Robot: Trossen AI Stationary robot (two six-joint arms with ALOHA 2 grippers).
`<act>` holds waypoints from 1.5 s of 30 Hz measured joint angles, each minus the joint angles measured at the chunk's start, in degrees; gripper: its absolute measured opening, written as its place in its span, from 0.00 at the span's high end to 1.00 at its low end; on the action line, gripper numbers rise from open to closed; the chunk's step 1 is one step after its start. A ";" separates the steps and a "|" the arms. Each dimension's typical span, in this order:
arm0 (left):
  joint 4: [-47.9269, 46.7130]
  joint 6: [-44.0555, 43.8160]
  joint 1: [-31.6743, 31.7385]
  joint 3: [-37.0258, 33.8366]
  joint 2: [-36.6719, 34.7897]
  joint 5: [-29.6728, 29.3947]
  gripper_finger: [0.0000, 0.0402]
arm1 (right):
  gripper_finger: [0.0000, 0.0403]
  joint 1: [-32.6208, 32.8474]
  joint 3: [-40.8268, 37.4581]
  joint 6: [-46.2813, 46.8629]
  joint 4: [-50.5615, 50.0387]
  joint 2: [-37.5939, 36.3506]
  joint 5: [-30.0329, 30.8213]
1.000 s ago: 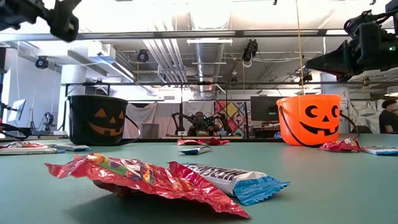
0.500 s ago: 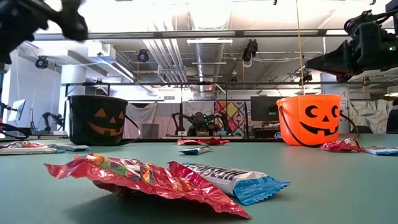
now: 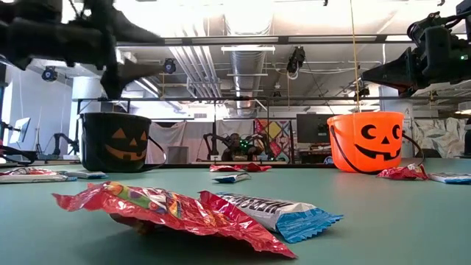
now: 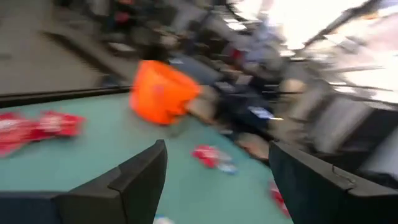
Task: Sort candy by brand, put in halloween buckets
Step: Put the white chocolate into the black bucket
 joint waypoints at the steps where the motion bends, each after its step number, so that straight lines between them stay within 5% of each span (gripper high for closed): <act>1: -0.10 0.00 -0.02 0.86 2.41 -1.33 0.34 | 0.96 -0.02 0.00 -0.01 0.00 0.00 0.00; 12: -0.72 -5.87 -0.78 15.28 32.37 -3.15 0.34 | 0.96 0.00 0.00 0.00 0.04 0.00 0.00; 22: -13.38 -12.77 -1.18 35.86 54.80 -1.37 0.34 | 0.96 -0.01 0.00 0.00 0.07 0.00 0.00; 36: -49.26 -23.54 -4.76 53.12 59.46 -11.42 0.34 | 0.96 -0.02 0.00 0.00 0.11 0.02 0.00; 45: -50.69 -29.97 -4.72 53.89 63.34 -13.03 0.34 | 0.96 0.00 0.00 0.00 0.19 0.00 0.00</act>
